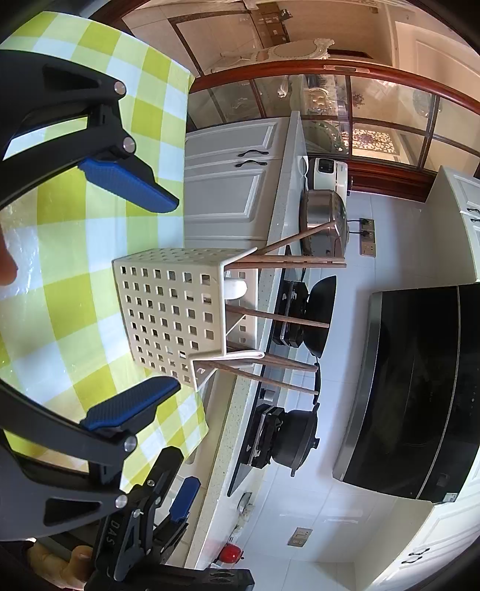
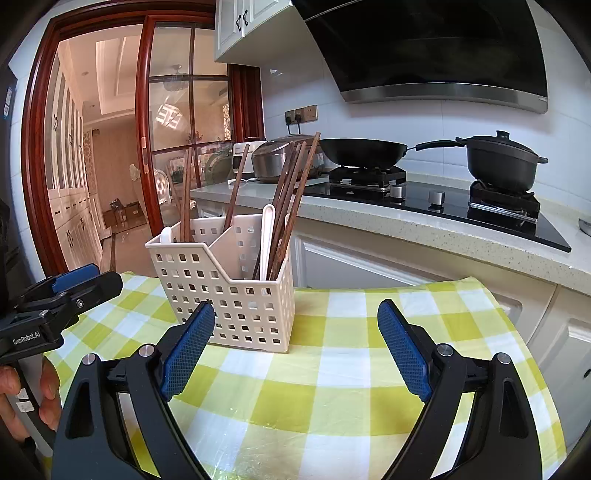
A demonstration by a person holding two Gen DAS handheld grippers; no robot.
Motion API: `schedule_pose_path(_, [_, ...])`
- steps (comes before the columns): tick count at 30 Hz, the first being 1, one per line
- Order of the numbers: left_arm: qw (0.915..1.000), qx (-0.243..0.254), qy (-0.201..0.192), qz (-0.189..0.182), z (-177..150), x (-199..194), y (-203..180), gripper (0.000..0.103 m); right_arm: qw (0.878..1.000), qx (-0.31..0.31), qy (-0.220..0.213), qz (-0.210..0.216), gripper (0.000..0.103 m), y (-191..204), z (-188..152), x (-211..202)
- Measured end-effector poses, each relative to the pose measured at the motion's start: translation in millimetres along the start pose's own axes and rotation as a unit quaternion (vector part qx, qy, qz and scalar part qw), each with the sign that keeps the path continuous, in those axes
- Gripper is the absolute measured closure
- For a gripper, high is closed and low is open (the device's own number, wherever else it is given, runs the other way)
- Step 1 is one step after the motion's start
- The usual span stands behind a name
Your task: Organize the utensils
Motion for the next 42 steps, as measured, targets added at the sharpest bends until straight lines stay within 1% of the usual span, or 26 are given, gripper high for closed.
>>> schedule_pose_path(15, [1.0000,-0.002,0.000,-0.001,0.4,0.6,-2.3,0.016,1.000,-0.001,0.001,0.000,0.019,1.4,-2.0,0.8])
schedule_pose_path(18, [1.0000,-0.003,-0.001,-0.001,0.7,-0.1,-2.0,0.012,1.000,-0.001,0.001,0.001,0.019,1.1,-1.5,0.4])
schedule_pose_path(42, [1.0000,-0.005,-0.001,-0.003,1.4,0.2,-3.2,0.012,1.000,-0.001,0.002,0.001,0.019,2.2,-3.7,0.9])
Point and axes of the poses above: each gripper's, at about its wrist camera, not at the fingertips, and x roughly the way its jaws point, y to its left, z to its top, the point moved 10 cm from there along x, roughly the way its jaws point, and after that the axes turned 10 degrees about -z, right-handed, at the moved point
